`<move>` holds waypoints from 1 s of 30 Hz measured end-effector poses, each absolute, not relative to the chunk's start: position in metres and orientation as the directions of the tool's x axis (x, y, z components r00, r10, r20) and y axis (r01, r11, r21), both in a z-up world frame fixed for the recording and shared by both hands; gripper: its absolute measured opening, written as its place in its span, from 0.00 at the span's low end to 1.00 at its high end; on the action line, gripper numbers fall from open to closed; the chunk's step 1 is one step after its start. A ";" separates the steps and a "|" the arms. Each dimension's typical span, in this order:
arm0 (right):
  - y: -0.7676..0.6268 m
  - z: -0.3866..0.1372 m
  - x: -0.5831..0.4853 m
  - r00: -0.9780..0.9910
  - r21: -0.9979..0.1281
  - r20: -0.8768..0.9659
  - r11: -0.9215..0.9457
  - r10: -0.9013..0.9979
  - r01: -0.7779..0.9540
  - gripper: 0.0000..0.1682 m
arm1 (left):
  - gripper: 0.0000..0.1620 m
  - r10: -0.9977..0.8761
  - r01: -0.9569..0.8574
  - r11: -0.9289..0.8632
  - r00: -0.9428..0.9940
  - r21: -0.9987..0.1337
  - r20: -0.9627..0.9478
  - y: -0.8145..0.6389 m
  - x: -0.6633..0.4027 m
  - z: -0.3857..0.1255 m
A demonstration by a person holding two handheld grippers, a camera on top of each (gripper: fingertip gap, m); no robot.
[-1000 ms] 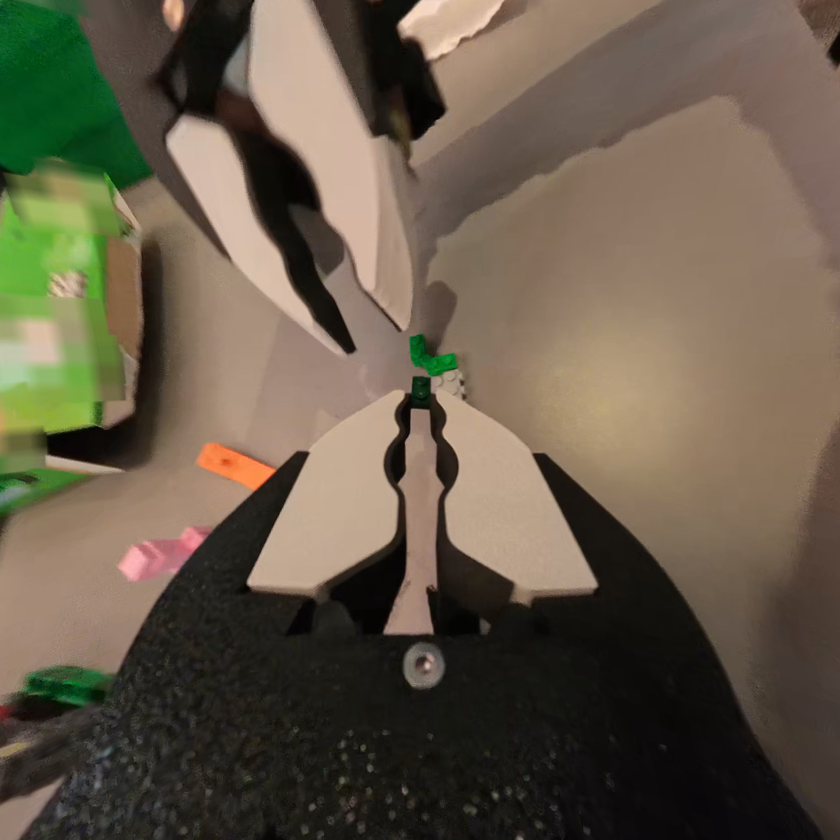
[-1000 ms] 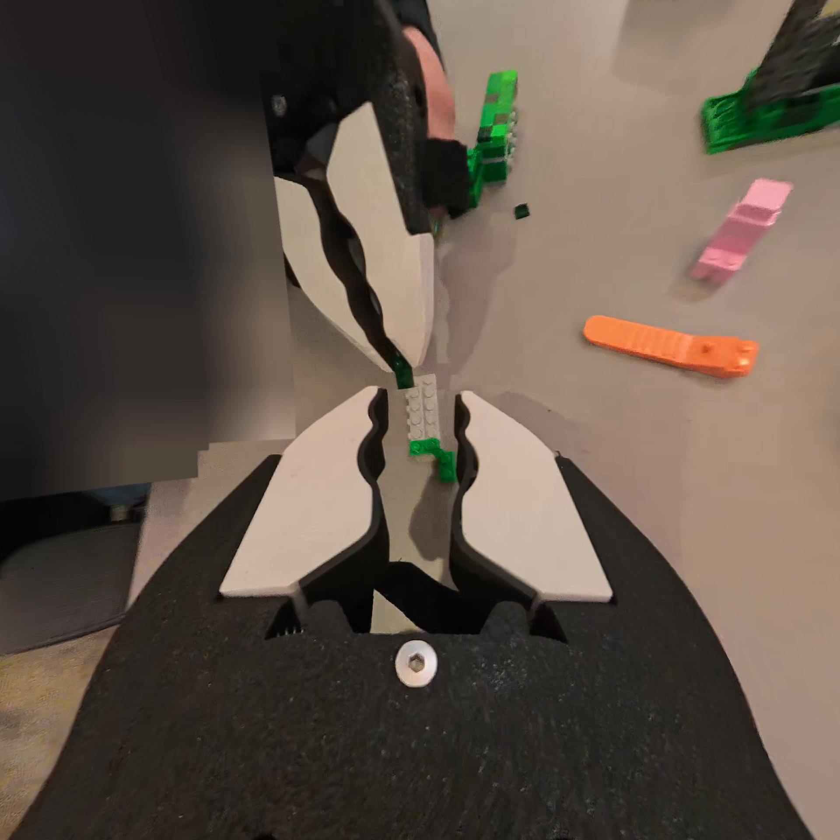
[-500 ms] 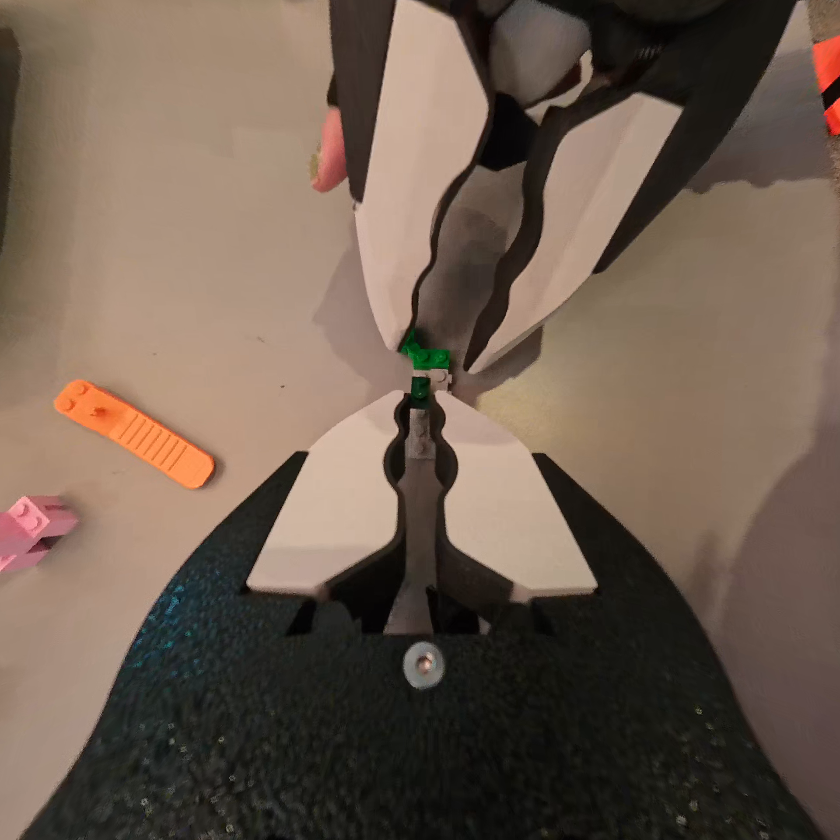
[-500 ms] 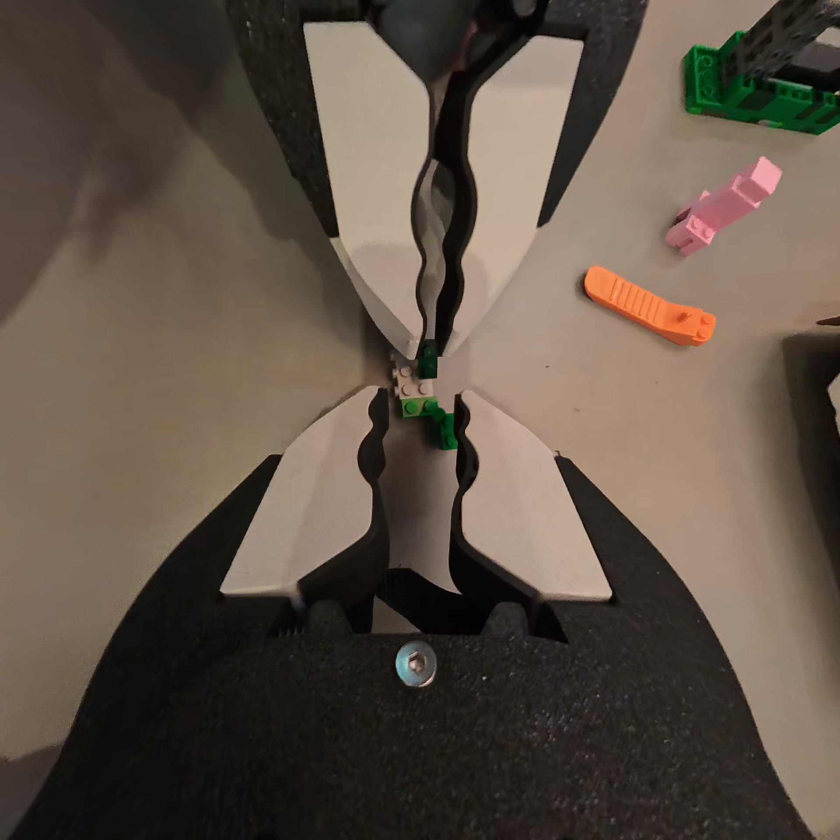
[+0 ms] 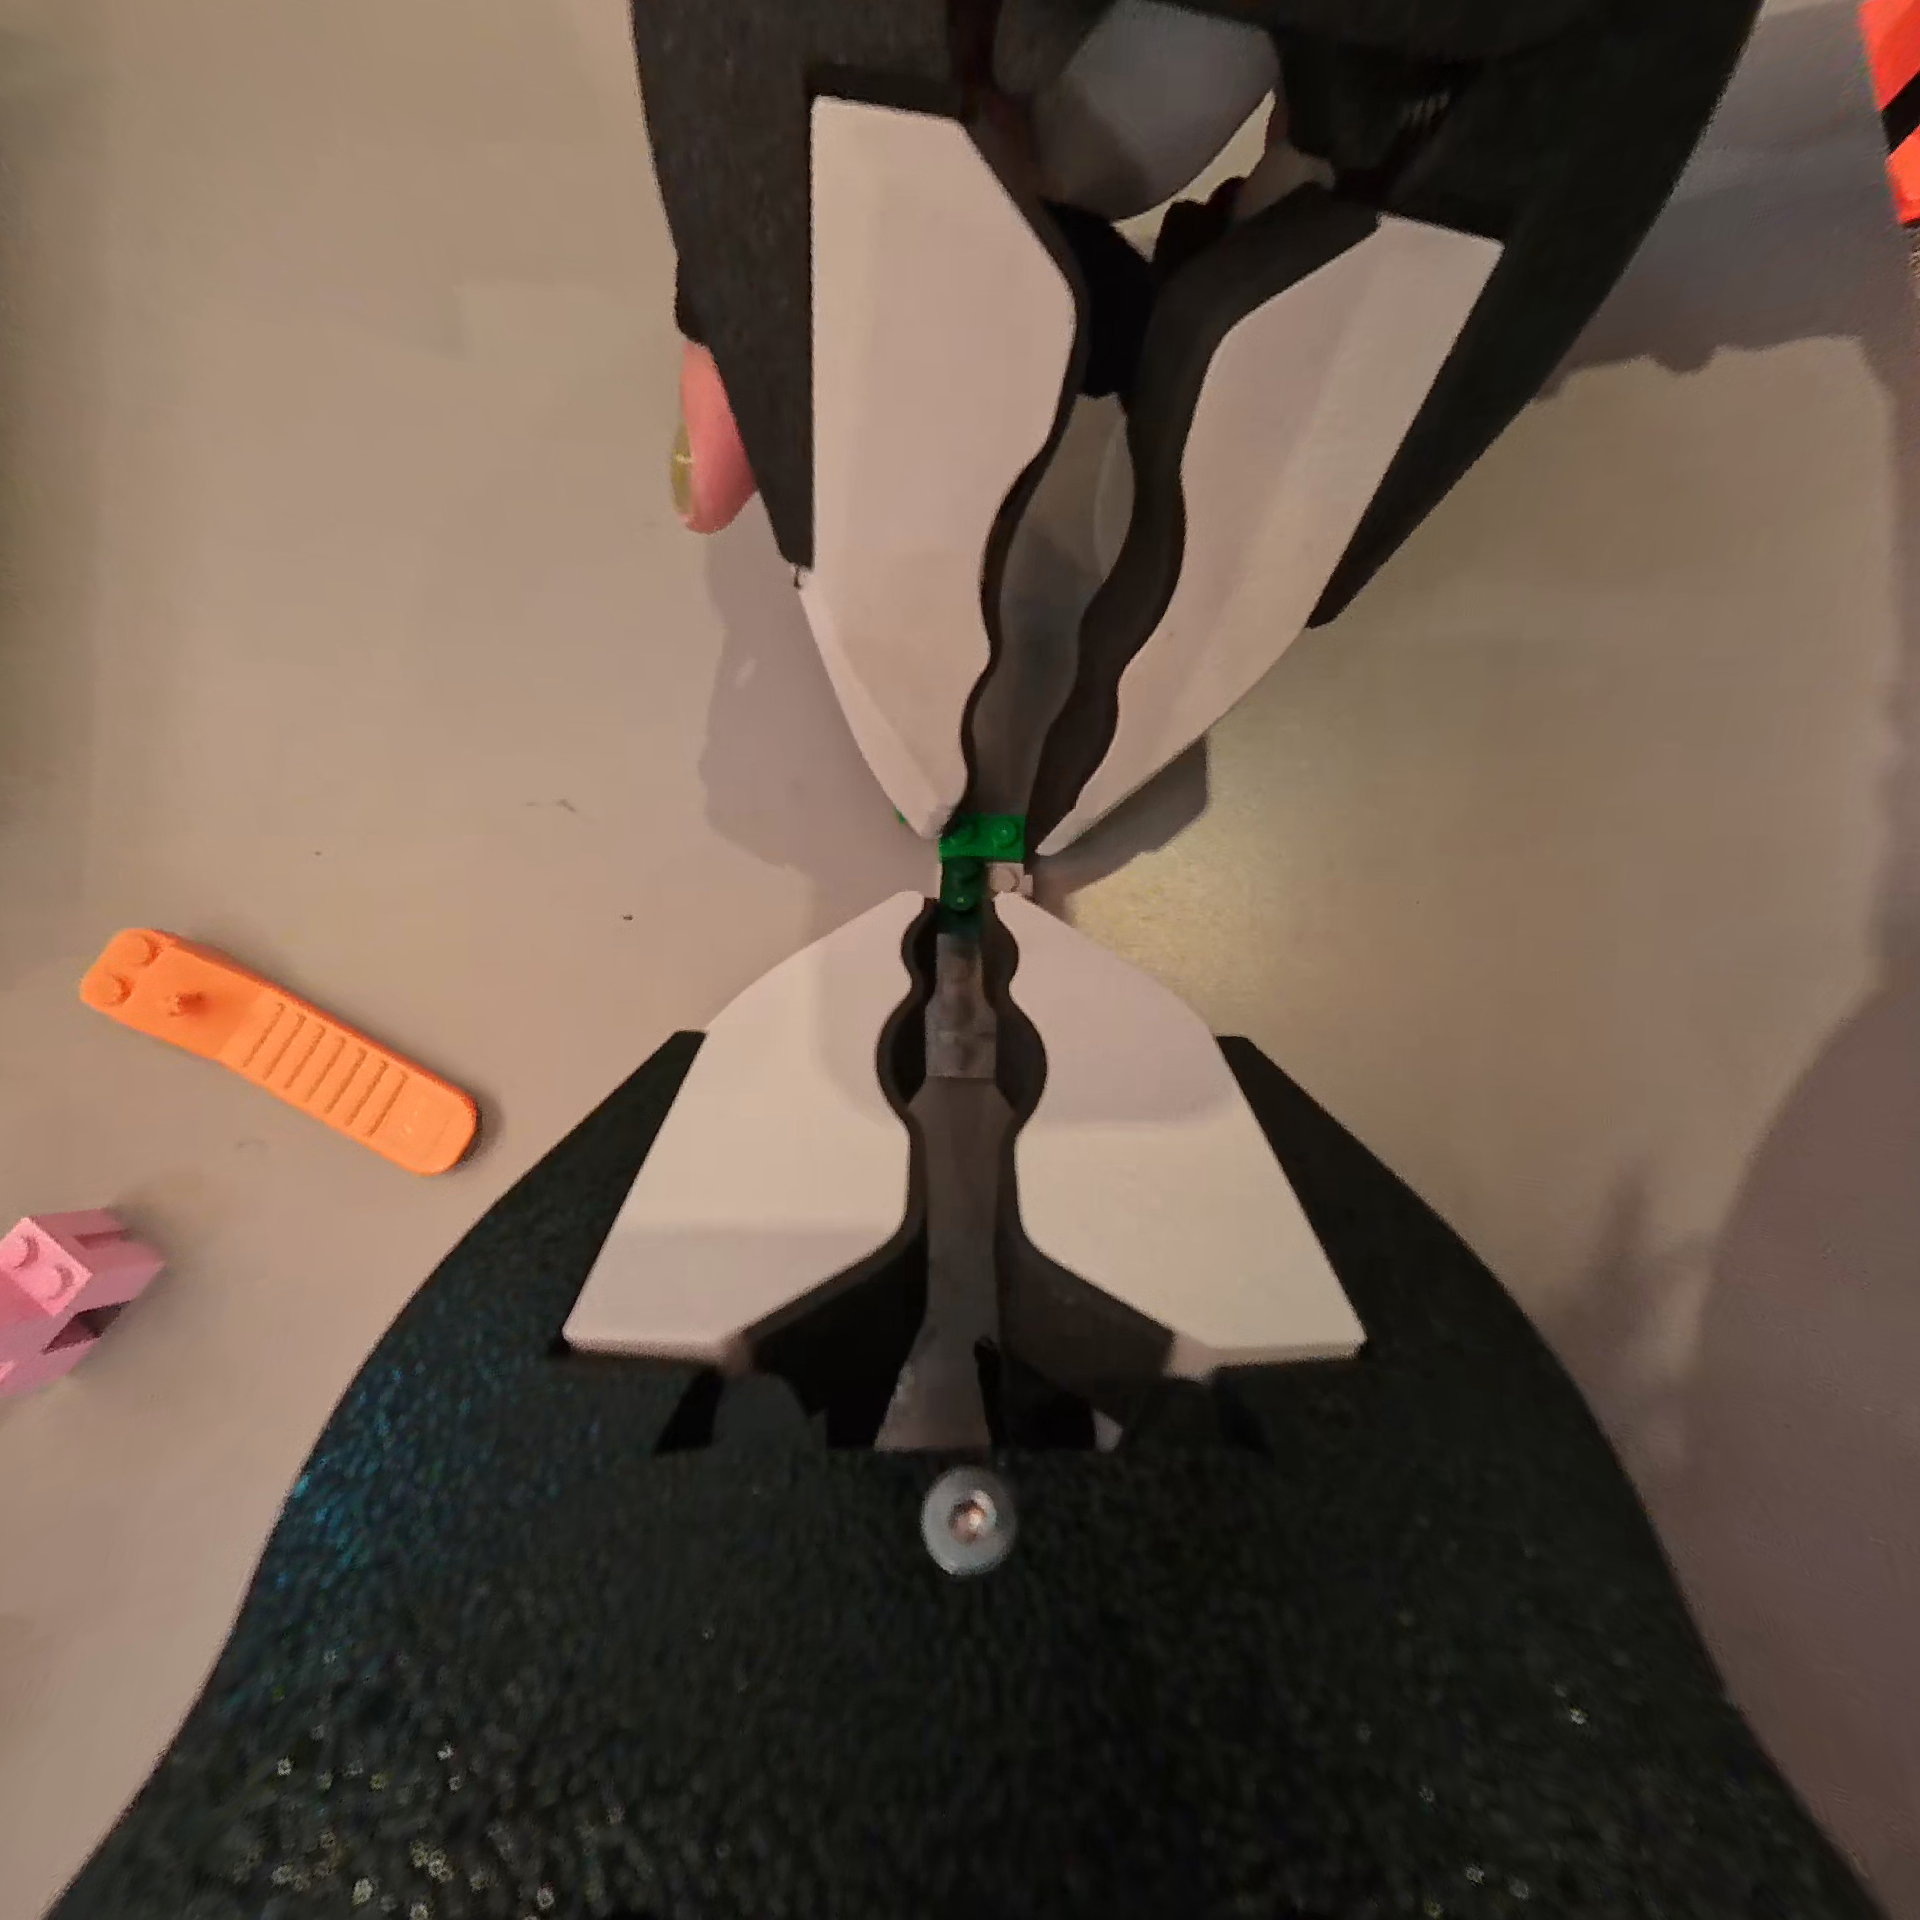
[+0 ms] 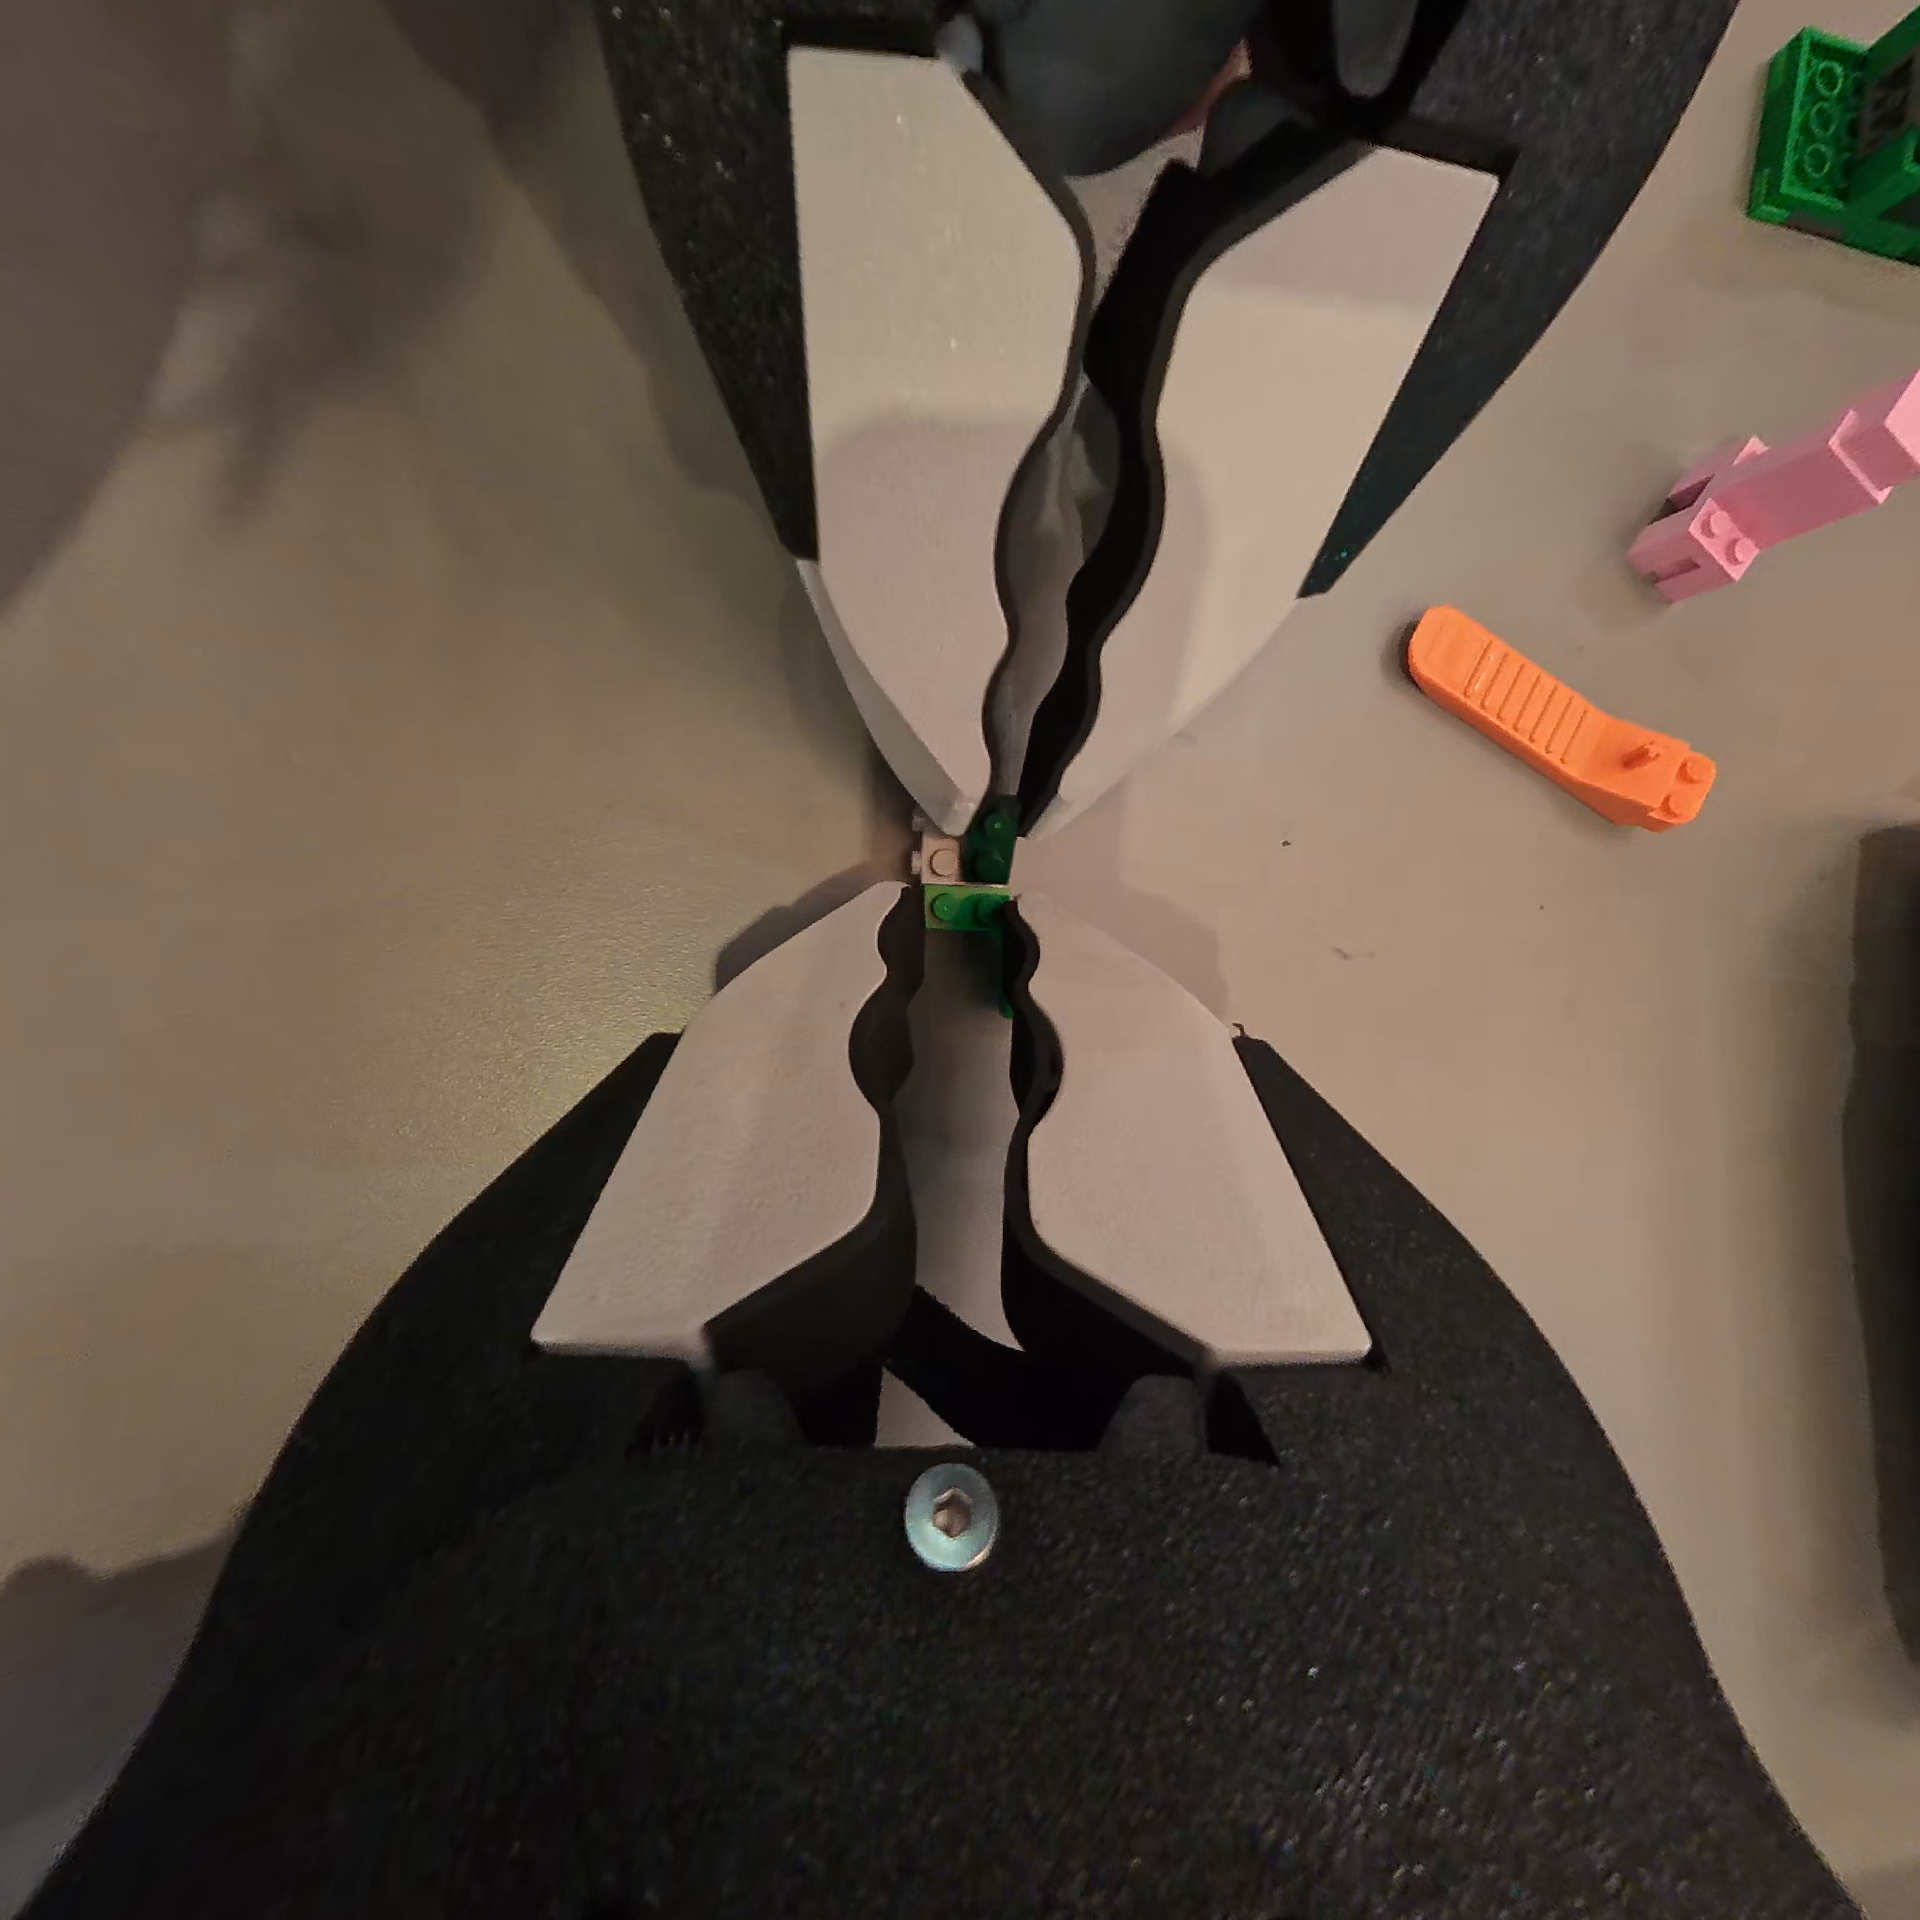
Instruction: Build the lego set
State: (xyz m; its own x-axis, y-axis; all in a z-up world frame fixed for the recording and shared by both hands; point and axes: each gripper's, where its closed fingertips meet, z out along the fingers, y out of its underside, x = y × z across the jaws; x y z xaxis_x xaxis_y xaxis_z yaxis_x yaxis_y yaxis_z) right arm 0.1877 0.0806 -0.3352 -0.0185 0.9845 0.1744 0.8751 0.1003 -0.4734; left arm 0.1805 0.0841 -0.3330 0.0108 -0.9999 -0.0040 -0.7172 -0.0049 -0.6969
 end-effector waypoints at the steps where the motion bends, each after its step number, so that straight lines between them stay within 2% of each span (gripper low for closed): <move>1: 0.081 -0.335 0.188 -0.019 -0.473 0.173 0.100 0.985 0.875 0.08 | 0.04 -1.000 -0.718 -0.007 0.014 -0.696 -0.003 0.085 0.181 -0.333; 30: 0.080 -0.335 0.185 -0.035 -0.470 0.188 0.121 0.981 0.874 0.08 | 0.08 -0.997 -0.767 -0.028 -0.024 -0.641 0.072 0.083 0.170 -0.334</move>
State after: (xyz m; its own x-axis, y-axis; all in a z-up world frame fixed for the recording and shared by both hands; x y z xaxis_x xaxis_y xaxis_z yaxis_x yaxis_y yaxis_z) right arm 0.1847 0.0804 -0.3355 -0.0349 0.9815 0.1884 0.8741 0.1213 -0.4704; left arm 0.1695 0.0832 -0.3344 -0.0237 -0.9971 0.0721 -0.7669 -0.0281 -0.6412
